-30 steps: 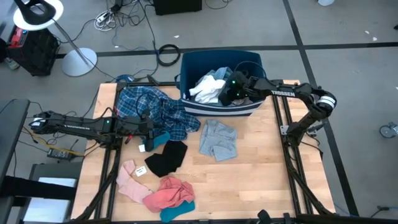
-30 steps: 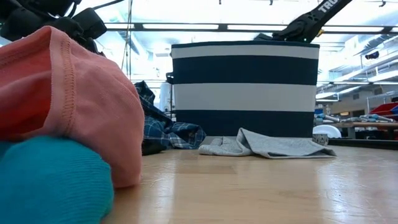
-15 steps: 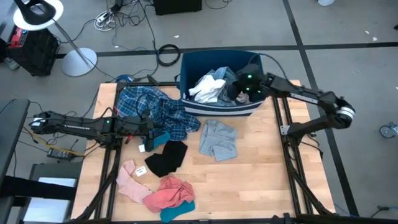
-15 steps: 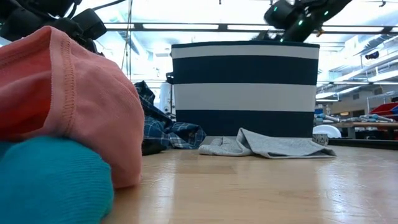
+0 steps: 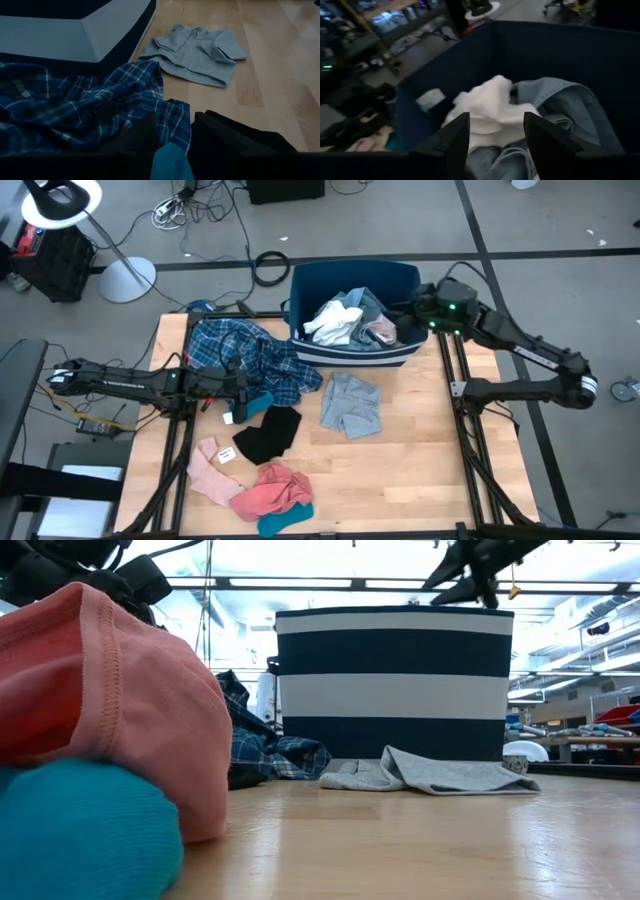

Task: Sort clothes
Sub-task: Put the blue sock into the blue bin

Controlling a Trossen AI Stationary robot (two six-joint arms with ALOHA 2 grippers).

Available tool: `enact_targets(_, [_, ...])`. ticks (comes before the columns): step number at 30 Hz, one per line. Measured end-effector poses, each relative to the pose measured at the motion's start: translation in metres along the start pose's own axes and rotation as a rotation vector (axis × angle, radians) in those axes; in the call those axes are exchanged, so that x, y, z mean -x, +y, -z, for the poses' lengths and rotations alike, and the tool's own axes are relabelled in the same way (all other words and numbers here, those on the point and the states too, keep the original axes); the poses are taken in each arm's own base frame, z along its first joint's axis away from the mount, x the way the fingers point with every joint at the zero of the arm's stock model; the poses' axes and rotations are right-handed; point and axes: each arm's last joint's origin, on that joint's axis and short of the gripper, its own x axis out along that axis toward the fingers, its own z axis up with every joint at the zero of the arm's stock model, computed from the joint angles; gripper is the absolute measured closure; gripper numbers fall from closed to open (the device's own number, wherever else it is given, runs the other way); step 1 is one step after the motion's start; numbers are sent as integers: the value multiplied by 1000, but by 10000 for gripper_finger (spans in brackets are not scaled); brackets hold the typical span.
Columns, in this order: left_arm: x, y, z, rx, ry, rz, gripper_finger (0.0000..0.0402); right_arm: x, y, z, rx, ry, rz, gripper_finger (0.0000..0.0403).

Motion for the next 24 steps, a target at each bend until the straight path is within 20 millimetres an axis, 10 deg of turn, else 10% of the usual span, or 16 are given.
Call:
enact_targets(14, [0, 0, 0, 1, 0, 0, 259, 57, 25, 25, 96, 141, -190, 216])
enact_targets(24, [0, 0, 0, 9, -3, 1, 259, 56, 51, 56, 205, 259, -325, 216])
